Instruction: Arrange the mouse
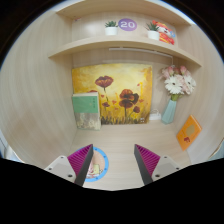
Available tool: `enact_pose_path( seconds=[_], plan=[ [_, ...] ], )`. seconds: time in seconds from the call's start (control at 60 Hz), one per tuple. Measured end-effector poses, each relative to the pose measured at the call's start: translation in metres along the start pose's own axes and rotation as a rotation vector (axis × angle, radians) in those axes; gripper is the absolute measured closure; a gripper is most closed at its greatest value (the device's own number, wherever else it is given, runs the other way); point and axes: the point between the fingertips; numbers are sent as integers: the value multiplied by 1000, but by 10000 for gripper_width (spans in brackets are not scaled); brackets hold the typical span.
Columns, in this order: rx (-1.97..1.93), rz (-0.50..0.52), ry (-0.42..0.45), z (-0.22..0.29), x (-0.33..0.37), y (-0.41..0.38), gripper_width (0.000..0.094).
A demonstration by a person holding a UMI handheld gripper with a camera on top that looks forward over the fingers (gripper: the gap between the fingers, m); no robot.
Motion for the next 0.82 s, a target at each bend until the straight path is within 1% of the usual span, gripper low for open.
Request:
enact_pose_path(
  seconds=[0.35, 0.517, 0.817],
  plan=[
    [27, -35, -25, -36, 28, 88, 117],
    [18, -31, -52, -58, 30, 112, 116],
    [19, -6, -66, -83, 33, 141, 118]
  ],
)
Point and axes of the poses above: the point between the fingertips, and its own axes, seen from behind it with the camera up: y to the right, z up, x backward, against the way the camera looks, and after that the axes turned 3 degrees about x, right-handed
